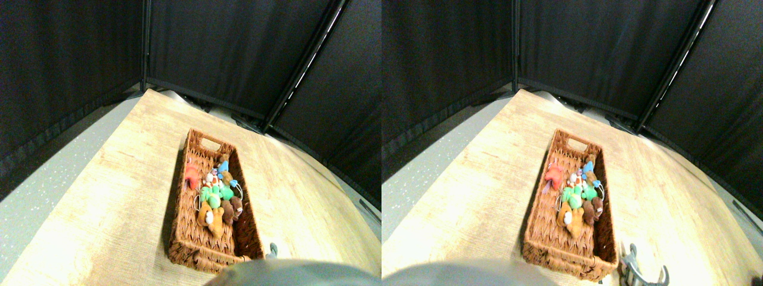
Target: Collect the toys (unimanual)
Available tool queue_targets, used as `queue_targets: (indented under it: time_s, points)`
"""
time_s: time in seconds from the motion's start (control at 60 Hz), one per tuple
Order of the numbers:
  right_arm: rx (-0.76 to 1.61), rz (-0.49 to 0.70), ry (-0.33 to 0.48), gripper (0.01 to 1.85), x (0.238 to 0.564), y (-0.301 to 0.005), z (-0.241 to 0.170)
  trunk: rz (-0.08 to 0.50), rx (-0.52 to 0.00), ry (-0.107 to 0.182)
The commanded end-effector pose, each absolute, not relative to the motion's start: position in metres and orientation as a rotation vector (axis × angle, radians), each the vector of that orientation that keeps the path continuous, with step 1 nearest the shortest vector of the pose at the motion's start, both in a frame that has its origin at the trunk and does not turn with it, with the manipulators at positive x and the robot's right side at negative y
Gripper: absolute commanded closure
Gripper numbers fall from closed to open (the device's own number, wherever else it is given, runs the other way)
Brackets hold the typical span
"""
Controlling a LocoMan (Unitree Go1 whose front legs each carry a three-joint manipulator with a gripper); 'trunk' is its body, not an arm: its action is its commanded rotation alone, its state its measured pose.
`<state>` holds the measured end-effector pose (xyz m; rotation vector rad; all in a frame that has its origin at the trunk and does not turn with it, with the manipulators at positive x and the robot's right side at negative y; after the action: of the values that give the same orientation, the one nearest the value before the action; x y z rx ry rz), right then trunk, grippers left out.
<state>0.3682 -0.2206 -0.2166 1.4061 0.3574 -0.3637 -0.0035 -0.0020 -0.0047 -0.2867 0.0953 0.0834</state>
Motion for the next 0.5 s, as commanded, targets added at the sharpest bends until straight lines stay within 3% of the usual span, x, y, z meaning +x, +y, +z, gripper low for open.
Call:
queue_targets:
  time_s: [0.017, 0.5]
  points:
    - [1.433, -0.363, 0.36, 1.05, 0.371, -0.221, -0.223, 0.099, -0.301, 0.11]
    - [1.409, -0.426, 0.398, 0.99, 0.378, -0.214, -0.238, 0.11, -0.304, 0.113]
